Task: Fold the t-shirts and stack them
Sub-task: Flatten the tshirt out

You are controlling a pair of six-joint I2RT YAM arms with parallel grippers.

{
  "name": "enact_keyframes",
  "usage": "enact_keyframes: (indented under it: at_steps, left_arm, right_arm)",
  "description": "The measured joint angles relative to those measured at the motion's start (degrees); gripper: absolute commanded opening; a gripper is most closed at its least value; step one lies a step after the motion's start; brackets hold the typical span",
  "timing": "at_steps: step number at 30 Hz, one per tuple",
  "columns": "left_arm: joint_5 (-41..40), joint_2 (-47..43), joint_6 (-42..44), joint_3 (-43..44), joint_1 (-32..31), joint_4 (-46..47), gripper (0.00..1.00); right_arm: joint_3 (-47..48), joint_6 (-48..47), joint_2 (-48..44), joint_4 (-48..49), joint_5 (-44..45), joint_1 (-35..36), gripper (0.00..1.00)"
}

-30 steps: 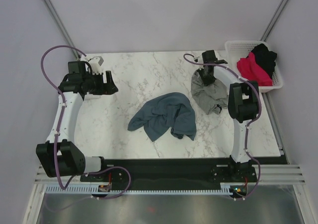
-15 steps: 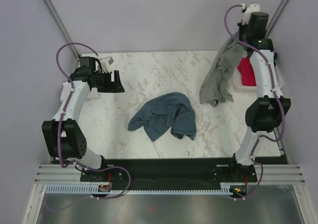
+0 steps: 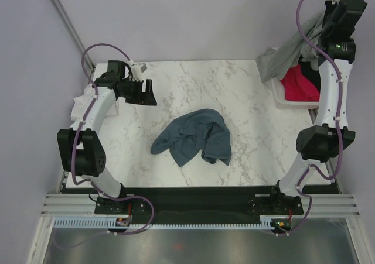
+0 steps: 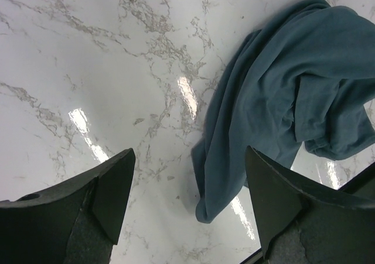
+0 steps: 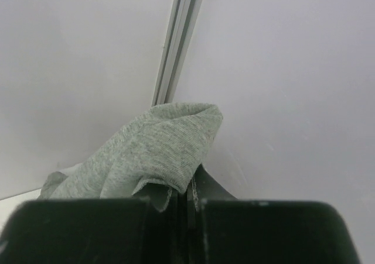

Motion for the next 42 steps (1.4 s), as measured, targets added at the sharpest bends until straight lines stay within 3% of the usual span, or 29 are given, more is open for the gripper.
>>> enact_keyframes:
  at_steps: [13,26,27,28,30,32,33,42]
  left_arm:
    - [0.0,1.3,0.0,2.2,-3.5,0.1,0.84]
    - [-0.2,1.6,0.2,2.8,-4.6,-0.1,0.85]
    - [-0.2,1.7,0.2,3.0,-4.8,-0.2,0.85]
    - [-0.2,1.7,0.2,3.0,-5.0,-0.1,0.85]
    - [-0.2,1.8,0.2,3.1,-5.2,-0.2,0.86]
    - [-0.2,1.8,0.2,3.1,-5.4,-0.2,0.86]
    - [-0.2,1.8,0.2,3.1,-5.4,-0.2,0.86]
    - [-0.2,1.7,0.2,3.1,-5.6,-0.2,0.88]
  right_arm:
    - [-3.0,-2.3,4.5,3.0,10.3,-1.9,0.00]
    - [6.3,-10.6,5.9,13.9,14.4,-6.0,0.00]
    - [6.3,-11.3,5.8,14.4,14.4,-6.0,0.33]
    - [6.2,-11.4,5.8,14.6,14.3,-5.9,0.51]
    - [5.6,-11.4,5.8,14.1,13.0,-5.8,0.81]
    - [4.2,-9.7,5.4,12.0,10.8,-5.8,0.94]
    - [2.9,-8.7,5.0,10.7,9.3,-5.7,0.98]
    - [-7.5,-1.7,3.3,0.3,-2.8,-2.4,0.98]
